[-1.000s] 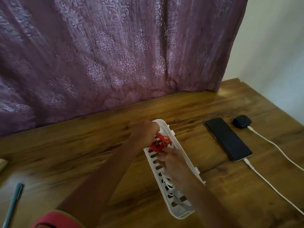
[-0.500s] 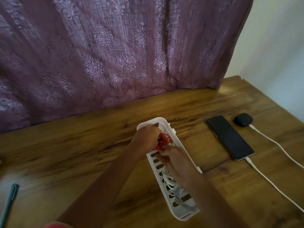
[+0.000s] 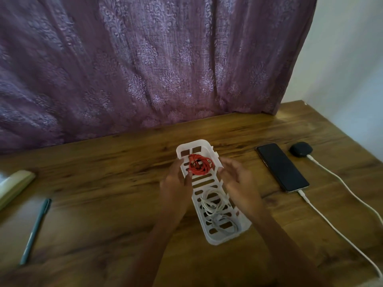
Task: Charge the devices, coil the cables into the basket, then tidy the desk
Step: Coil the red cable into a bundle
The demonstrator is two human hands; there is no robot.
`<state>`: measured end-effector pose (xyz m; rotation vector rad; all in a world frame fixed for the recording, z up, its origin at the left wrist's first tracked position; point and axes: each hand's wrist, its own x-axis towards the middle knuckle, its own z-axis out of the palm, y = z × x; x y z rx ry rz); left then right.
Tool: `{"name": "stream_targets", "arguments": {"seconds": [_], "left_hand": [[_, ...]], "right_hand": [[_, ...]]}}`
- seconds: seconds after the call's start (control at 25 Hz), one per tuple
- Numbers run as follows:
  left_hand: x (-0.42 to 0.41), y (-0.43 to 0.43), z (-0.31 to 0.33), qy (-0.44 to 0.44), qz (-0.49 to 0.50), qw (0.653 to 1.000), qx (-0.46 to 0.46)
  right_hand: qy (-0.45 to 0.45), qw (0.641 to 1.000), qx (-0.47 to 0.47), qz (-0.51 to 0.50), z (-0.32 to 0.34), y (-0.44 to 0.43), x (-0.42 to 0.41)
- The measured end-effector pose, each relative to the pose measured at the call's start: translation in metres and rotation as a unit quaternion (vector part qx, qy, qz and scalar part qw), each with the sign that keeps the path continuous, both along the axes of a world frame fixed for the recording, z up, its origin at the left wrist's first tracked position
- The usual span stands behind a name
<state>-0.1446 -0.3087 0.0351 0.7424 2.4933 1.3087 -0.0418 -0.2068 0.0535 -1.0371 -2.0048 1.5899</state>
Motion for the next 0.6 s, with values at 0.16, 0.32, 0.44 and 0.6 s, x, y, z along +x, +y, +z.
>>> {"name": "stream_targets", "arguments": {"seconds": [0.16, 0.32, 0.44, 0.6], "left_hand": [[0.035, -0.016, -0.006, -0.088, 0.026, 0.996, -0.006], [0.058, -0.024, -0.01, -0.184, 0.044, 0.981, 0.049], [0.072, -0.025, -0.009, -0.221, 0.043, 0.971, 0.083], [0.077, -0.026, -0.016, -0.239, 0.038, 0.965, 0.1]], "right_hand": [[-0.062, 0.996, 0.067, 0.023, -0.006, 0.007, 0.021], [-0.053, 0.997, 0.032, 0.038, -0.021, 0.002, 0.034], [-0.047, 0.997, 0.03, 0.049, -0.03, -0.003, 0.038], [-0.033, 0.997, 0.037, 0.057, -0.03, -0.008, 0.042]]}}
